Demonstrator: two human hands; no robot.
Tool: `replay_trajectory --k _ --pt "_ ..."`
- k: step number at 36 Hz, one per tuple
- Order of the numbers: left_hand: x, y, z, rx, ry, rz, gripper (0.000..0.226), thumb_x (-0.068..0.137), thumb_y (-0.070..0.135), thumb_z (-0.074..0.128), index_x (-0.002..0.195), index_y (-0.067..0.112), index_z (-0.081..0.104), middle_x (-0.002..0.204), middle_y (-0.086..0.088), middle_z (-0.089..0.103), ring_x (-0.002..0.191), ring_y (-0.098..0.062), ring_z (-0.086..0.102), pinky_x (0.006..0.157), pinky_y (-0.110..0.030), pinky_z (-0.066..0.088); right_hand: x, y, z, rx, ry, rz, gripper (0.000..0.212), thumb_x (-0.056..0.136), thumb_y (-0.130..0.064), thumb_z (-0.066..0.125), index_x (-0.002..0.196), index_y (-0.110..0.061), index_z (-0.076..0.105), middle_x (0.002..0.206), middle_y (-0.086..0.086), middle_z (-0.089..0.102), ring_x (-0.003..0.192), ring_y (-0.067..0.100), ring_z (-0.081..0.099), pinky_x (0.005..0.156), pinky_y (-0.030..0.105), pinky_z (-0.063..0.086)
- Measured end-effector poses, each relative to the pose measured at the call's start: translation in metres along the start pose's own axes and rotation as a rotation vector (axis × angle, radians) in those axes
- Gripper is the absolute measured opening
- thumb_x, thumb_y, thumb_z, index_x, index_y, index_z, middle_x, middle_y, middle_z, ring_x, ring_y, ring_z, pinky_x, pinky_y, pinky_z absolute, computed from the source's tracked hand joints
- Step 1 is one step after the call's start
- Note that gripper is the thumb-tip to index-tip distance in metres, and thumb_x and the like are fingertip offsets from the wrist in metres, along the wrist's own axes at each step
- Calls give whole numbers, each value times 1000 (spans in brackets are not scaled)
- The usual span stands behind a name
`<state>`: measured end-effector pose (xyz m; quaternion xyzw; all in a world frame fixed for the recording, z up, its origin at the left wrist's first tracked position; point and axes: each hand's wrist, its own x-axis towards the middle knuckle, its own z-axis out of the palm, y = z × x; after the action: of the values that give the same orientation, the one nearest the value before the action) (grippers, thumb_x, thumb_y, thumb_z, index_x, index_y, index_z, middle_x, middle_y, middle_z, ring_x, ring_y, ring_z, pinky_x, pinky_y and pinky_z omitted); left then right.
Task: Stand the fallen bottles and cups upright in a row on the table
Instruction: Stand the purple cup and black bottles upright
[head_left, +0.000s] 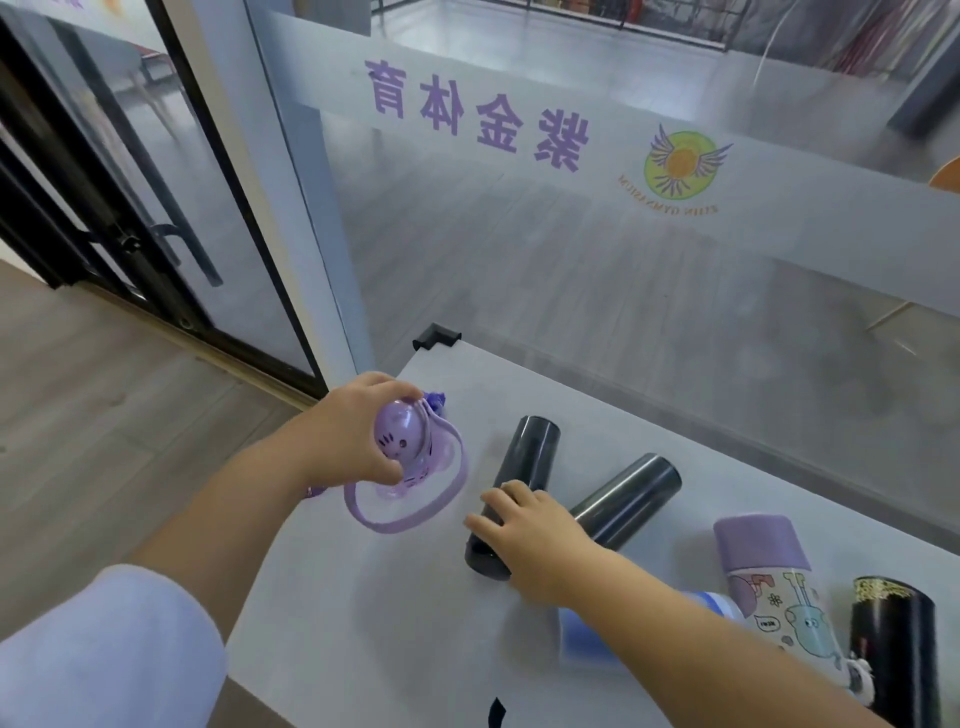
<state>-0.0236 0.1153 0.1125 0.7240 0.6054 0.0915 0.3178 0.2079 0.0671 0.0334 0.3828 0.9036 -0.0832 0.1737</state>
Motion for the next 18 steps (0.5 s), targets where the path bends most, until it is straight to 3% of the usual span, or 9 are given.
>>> replay_trajectory --k 7,13,16,18 --pt "17 -4 -5 34 -1 -61 79 71 16 71 139 34 36 138 4 23 124 -23 35 92 -27 44 9 -7 6 -120 -28 2 78 76 -15 69 138 -18 22 139 19 29 125 44 27 91 53 36" --pt "22 -4 2 70 49 -96 77 77 37 72 141 41 30 139 3 14 132 -25 22 107 -38 36 11 -6 14 -195 -67 17 81 69 -13 75 135 -14 27 140 19 28 126 47 25 92 59 36" --pt "23 -3 7 58 89 -104 78 75 39 74 140 44 31 137 1 15 130 -25 27 107 -36 36 10 -3 18 -256 -80 32 88 39 -28 89 118 -19 52 120 13 55 107 45 52 74 55 50" --pt "24 -4 9 45 116 -97 78 74 38 76 139 42 33 137 -1 19 128 -25 32 105 -35 38 10 0 23 -270 -25 18 86 25 -32 89 105 -21 60 104 8 63 93 40 61 63 49 54"
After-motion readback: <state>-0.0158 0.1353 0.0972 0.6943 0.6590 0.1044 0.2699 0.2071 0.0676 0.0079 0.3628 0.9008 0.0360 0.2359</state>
